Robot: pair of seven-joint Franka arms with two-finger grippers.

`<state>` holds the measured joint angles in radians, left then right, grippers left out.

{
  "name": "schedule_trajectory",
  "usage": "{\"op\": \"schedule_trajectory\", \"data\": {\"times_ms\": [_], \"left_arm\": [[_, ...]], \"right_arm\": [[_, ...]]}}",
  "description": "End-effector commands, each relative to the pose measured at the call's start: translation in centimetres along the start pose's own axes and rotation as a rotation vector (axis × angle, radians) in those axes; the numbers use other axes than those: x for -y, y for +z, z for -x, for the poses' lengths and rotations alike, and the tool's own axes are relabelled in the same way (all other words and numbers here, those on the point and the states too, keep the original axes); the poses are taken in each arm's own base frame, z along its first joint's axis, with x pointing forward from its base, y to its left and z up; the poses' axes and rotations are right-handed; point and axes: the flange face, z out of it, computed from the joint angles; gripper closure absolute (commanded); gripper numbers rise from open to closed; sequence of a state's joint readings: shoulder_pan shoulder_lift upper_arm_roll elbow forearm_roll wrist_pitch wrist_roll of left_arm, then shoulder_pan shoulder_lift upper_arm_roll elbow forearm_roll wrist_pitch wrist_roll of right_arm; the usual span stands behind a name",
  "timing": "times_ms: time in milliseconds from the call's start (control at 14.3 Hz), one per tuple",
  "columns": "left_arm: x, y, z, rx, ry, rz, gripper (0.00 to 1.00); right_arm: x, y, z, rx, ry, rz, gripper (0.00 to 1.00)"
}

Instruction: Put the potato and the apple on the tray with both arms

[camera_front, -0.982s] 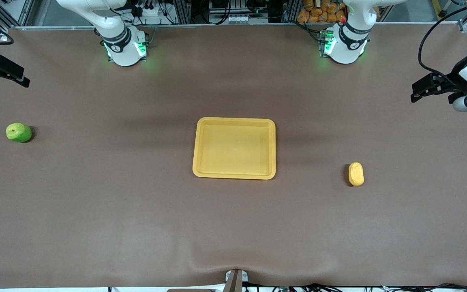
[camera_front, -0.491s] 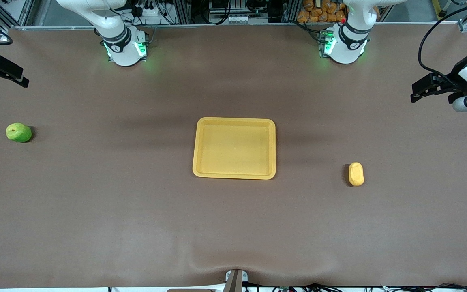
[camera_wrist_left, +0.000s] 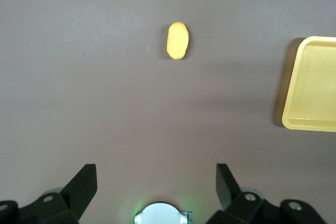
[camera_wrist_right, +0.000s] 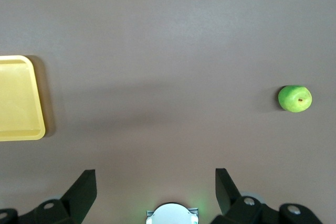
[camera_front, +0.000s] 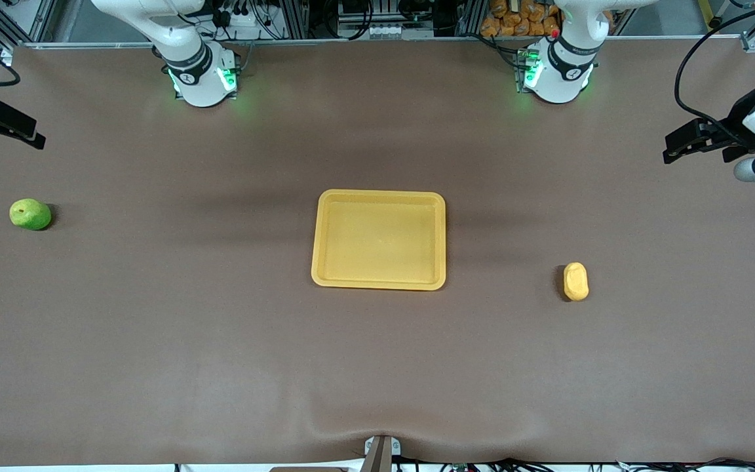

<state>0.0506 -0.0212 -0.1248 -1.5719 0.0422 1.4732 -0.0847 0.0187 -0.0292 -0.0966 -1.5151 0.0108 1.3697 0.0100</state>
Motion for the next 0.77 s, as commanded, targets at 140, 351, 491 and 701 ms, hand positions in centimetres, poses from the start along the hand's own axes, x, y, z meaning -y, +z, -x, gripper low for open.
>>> {"op": "schedule_trajectory", "data": {"times_ms": [140, 351, 491, 701], "left_arm": [[-0.6, -0.5, 1.2, 0.042, -0.001, 0.017, 0.00], [-1.0, -0.5, 1.0, 0.050, 0.000, 0.048, 0.00], [-1.0, -0.1, 0.7, 0.056, -0.016, 0.064, 0.00], [-0.6, 0.1, -0.6, 0.053, -0.004, 0.056, 0.00]], "right_arm": [[-3.8, 2.0, -1.7, 0.038, 0.072, 0.003, 0.00], [-5.5, 3.7, -2.7, 0.072, 0.101, 0.002, 0.00], [-6.4, 4.4, -3.0, 0.085, 0.118, 0.000, 0.00], [-8.5, 5.8, -3.5, 0.113, 0.138, -0.005, 0.00]]}}
